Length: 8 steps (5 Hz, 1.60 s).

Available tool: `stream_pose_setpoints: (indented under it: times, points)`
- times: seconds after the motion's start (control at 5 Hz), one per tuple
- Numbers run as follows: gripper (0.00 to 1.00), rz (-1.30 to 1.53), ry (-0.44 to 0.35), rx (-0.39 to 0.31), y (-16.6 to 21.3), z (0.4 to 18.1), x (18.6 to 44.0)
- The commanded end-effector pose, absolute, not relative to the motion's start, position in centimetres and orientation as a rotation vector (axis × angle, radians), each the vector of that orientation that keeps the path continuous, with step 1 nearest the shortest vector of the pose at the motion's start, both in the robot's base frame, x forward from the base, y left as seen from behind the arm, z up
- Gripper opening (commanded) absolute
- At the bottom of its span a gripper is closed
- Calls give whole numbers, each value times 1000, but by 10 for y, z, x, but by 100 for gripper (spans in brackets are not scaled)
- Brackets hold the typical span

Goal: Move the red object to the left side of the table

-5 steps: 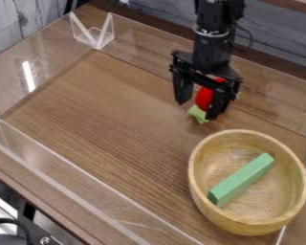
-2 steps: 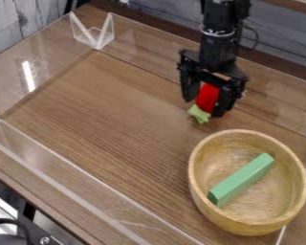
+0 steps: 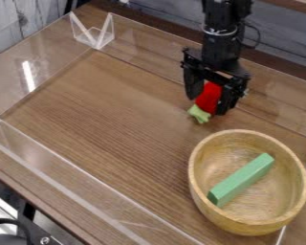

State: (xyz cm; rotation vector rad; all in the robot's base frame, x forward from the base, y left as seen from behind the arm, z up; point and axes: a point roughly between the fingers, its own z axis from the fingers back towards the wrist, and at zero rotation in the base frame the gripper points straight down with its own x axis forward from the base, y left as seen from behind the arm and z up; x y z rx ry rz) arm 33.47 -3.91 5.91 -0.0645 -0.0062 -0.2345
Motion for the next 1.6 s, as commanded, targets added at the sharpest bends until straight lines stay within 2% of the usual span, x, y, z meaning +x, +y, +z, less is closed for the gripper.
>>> stream_pose_setpoints:
  times: [0.0,0.4,0.8,1.4]
  points:
    - [100,-245,-94,-66,-43,77,348]
    - [100,-241,-106,-62,-41,69,353]
    - [100,-243,-151,-64,-41,94,345]
    - [100,-238,-140,-41,-37,64,353]
